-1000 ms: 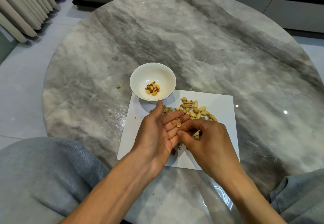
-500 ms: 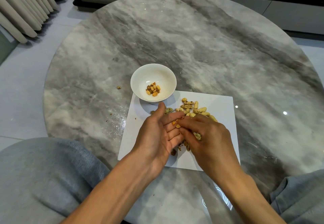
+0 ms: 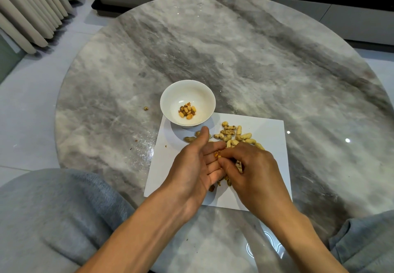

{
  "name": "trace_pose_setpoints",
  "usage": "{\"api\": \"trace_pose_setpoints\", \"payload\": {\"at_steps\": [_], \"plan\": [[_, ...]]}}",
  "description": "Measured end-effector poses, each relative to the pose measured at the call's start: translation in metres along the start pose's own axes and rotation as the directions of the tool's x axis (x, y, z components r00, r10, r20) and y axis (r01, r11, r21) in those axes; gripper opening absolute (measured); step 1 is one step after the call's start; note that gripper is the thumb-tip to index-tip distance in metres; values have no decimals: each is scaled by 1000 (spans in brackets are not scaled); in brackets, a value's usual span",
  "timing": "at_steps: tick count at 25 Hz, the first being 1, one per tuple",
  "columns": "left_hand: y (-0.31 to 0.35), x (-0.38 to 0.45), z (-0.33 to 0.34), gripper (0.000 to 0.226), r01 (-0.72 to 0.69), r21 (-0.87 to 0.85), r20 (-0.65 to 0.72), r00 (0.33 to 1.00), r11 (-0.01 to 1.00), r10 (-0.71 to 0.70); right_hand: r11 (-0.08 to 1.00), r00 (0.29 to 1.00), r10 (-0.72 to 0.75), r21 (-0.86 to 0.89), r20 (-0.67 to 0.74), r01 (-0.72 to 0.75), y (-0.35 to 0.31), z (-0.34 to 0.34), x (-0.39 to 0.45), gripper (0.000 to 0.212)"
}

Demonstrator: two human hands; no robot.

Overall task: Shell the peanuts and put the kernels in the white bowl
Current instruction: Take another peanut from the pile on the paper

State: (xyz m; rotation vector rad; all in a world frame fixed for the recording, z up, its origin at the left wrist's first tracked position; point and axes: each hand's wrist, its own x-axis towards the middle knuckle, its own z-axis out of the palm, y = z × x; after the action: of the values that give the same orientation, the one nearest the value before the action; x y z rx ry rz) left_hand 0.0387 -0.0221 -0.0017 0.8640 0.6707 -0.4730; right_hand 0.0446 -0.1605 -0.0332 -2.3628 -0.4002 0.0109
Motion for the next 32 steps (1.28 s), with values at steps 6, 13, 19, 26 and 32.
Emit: {"api": "trace_pose_setpoints", "payload": {"at_steps": [6,13,19,26,32], "plan": [[4,-3,-1,61,-139,492,-55,980,860,190,821,926,378,456,17,-344,-6,-31,11,15],[11,-2,-4,41,-204,298,-216,937,933,274,924,962,272,290,-37,-250,-22,-18,63,5],[14,0,-6,37,-229,214,-245,928,949,279,874,934,354,337,53,-351,-33,1,106,12],[8,-3,-1,14,-467,449,-79,829,762,554,-263,641,561,847,523,-461,-35,-23,64,35],[-13,7,-2,20,-703,690,430,589,171,684,-363,678,456,816,576,-449,-30,-35,32,53]]}}
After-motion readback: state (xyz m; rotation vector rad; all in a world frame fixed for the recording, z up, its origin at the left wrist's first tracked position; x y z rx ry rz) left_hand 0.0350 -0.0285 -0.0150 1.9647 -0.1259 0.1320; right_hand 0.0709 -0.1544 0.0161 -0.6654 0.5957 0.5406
